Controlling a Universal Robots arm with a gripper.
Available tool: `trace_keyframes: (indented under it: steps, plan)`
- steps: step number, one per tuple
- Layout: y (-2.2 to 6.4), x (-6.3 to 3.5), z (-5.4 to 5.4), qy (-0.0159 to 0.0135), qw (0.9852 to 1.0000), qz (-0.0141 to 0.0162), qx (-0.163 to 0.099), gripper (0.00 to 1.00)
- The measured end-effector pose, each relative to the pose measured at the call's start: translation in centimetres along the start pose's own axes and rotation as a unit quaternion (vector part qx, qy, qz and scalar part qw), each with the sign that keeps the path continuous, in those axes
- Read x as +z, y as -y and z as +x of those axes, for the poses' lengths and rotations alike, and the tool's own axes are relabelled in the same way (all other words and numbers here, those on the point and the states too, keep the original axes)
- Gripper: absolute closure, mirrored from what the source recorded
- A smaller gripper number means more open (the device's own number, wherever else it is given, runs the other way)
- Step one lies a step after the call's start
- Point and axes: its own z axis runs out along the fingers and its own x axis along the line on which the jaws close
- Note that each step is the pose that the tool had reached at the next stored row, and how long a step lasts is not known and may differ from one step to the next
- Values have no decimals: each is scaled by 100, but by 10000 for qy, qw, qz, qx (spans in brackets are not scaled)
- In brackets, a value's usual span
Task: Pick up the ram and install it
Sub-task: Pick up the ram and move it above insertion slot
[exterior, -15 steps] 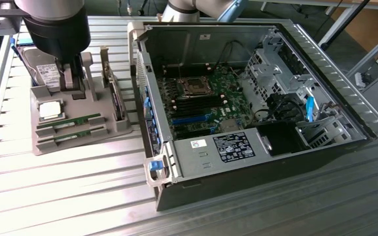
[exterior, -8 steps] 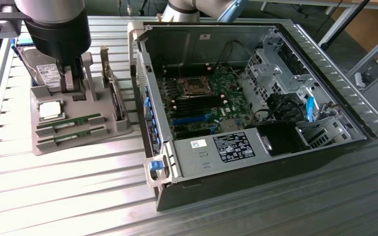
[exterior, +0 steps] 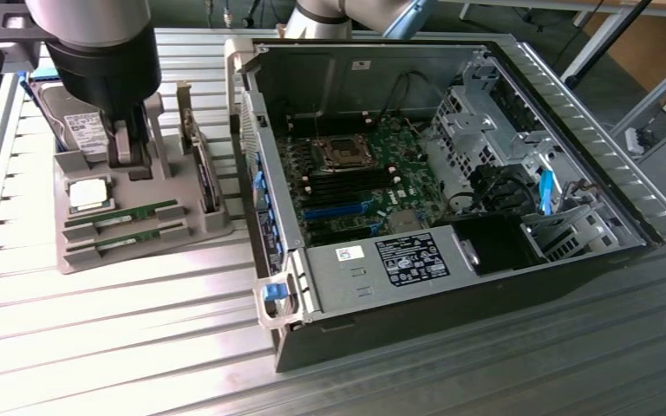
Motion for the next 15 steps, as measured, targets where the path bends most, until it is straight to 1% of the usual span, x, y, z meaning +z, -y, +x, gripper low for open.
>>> trace_keyframes:
  steps: [15]
  plan:
    - [-2,76,6,0,10000,0,0,78]
